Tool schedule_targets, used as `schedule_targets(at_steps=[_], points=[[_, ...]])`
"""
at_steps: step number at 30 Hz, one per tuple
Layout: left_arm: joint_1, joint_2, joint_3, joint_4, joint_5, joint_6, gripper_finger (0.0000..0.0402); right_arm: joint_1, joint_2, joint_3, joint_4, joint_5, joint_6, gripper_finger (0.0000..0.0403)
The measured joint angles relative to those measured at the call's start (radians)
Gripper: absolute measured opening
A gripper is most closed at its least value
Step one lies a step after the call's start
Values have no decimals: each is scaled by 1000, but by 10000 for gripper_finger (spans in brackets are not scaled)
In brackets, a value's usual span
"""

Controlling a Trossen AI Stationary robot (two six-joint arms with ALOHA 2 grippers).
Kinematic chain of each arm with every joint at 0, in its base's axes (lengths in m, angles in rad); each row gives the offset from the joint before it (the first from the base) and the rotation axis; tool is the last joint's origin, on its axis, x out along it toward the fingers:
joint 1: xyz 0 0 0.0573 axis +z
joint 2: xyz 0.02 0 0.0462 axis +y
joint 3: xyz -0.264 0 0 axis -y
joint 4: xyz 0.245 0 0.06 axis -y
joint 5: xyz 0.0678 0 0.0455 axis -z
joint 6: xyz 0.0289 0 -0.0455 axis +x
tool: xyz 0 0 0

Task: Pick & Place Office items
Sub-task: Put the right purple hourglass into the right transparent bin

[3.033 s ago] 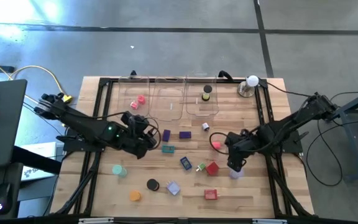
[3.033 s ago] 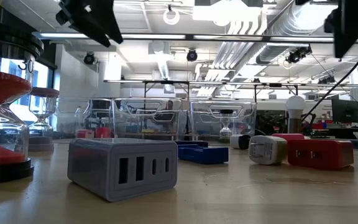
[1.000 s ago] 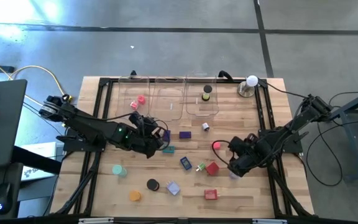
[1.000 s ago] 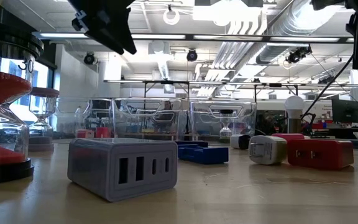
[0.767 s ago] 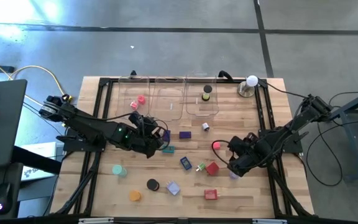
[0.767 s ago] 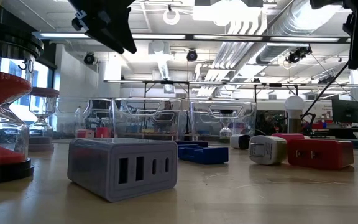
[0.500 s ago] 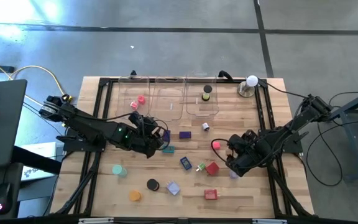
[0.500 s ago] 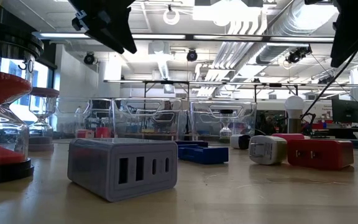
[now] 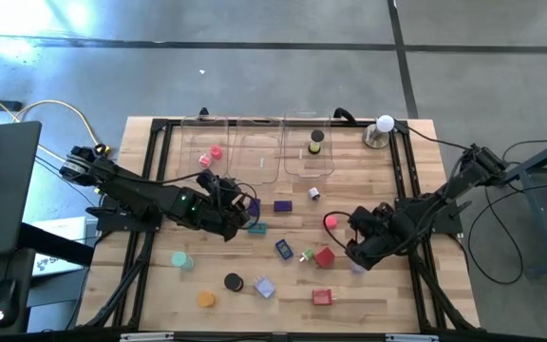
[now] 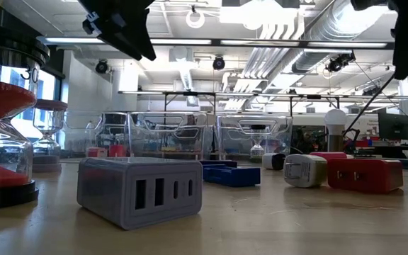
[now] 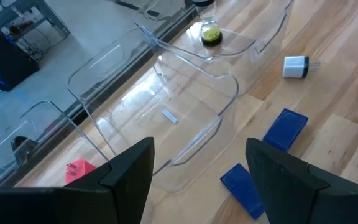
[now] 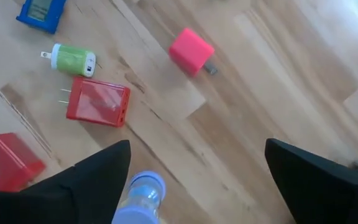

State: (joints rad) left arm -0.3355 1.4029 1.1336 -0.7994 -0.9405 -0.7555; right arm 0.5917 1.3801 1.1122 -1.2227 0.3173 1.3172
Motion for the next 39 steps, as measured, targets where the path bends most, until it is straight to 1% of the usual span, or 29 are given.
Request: schedule_targets(at_steps=[9, 16, 21, 34, 39], points=[[1, 0, 0, 0, 0, 0, 245, -2, 0, 0, 10, -186, 33, 356], [1, 0, 0, 0, 0, 0, 245, 49, 2, -1, 94, -196, 34, 356], [1, 0, 0, 0, 0, 14, 245, 77, 47, -1, 97, -205, 61, 356], [1, 0, 0, 0, 3, 26, 245, 83, 163, -1, 130, -251, 69, 356], [1, 0, 0, 0, 2, 25, 245, 89, 210, -1, 131, -293, 68, 356]])
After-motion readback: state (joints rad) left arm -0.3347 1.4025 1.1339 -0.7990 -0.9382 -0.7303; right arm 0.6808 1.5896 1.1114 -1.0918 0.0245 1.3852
